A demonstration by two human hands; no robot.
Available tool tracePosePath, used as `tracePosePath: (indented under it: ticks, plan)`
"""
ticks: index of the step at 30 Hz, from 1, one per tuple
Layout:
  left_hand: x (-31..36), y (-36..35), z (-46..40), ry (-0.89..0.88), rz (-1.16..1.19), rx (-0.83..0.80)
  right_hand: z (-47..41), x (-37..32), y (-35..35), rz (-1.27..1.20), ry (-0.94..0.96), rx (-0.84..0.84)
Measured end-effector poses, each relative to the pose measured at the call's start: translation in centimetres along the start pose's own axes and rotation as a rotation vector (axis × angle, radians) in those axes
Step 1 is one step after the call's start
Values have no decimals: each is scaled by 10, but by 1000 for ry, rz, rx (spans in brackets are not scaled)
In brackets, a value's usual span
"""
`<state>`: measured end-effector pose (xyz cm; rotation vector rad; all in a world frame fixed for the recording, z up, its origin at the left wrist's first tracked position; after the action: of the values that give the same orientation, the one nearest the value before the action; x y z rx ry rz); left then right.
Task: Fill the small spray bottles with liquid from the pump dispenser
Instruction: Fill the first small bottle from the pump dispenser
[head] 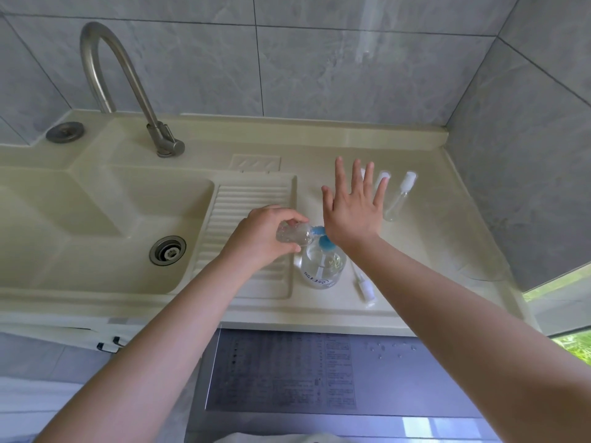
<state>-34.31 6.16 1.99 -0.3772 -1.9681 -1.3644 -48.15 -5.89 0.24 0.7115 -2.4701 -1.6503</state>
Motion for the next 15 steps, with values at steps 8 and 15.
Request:
tracePosePath:
  ticks: [8, 15]
  plan:
    - [1, 2, 0, 3, 5, 2, -6, -3, 7, 58, 80, 33]
    - [1, 1, 1, 1, 5, 7, -9, -6, 15, 105, 126, 85]
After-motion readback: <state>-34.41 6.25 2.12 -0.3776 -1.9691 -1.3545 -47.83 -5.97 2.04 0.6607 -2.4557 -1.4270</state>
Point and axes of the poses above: each hand's wrist, its own z-axis away from the middle knuckle, its own y-axis out of the back of the hand, x = y × z, the point moved 1 cm from there along -z, towards the middle knuckle, and after that the axes turned 14 degrees about x, right-handed, at the moved point
